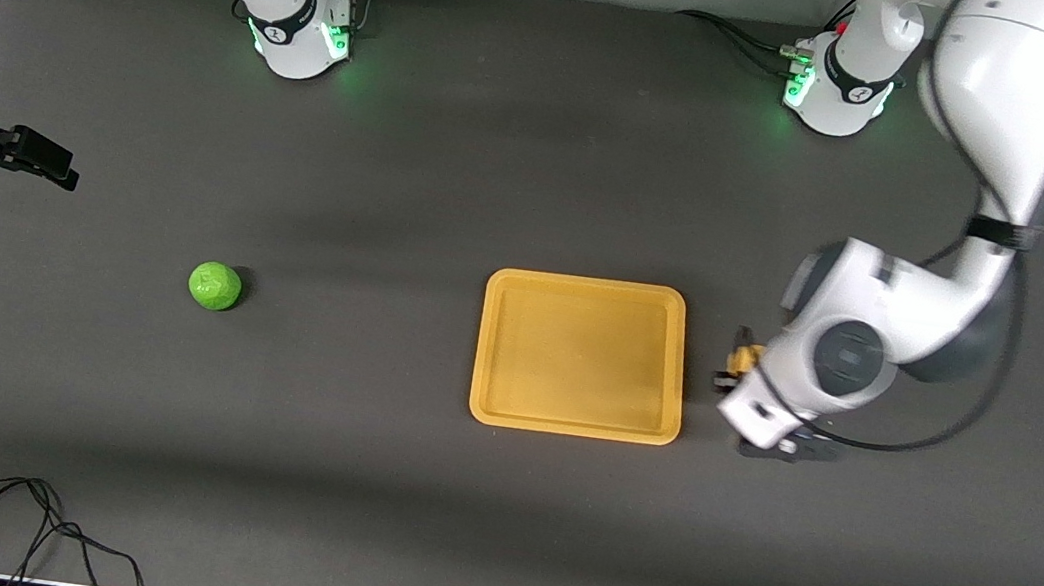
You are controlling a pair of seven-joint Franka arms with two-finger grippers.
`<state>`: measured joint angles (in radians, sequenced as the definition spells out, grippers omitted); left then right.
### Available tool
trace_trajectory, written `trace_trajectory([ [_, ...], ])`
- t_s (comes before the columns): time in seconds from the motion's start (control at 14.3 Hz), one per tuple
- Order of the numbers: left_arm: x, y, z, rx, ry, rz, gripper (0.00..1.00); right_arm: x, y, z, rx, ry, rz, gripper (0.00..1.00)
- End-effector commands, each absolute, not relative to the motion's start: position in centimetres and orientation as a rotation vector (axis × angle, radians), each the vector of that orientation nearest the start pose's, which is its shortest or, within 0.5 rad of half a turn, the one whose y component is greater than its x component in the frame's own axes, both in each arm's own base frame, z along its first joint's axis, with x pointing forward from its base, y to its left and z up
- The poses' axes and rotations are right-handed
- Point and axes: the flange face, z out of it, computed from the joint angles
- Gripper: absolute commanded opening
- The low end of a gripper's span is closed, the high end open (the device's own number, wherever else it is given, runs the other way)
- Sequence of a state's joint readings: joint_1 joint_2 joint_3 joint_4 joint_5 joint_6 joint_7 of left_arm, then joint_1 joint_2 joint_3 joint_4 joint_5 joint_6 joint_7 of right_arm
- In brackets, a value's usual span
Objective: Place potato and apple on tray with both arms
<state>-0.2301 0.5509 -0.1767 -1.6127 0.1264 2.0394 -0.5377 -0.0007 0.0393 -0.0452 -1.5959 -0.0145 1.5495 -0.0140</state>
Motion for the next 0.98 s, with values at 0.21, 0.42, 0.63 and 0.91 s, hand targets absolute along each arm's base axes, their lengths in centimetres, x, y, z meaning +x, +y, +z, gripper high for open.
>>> trace_trajectory([
  [0.21,60.9,-32.5,24.2,-3.106,-0.206,0.073,0.15,56.5,-2.5,59.3,-3.133,0.036,0.125,1.00],
  [0.42,59.7,-34.6,23.7,-3.096,-0.199,0.073,0.16,56.5,-2.5,59.2,-3.133,0.022,0.125,1.00],
  [0.63,59.5,-34.4,23.1,-3.090,-0.182,0.085,0.18,56.4,-2.5,59.3,-3.133,0.019,0.115,1.00],
  [0.91,59.2,-34.0,21.8,-3.065,-0.147,0.101,0.22,56.2,-2.5,59.0,-3.133,0.015,0.113,1.00],
])
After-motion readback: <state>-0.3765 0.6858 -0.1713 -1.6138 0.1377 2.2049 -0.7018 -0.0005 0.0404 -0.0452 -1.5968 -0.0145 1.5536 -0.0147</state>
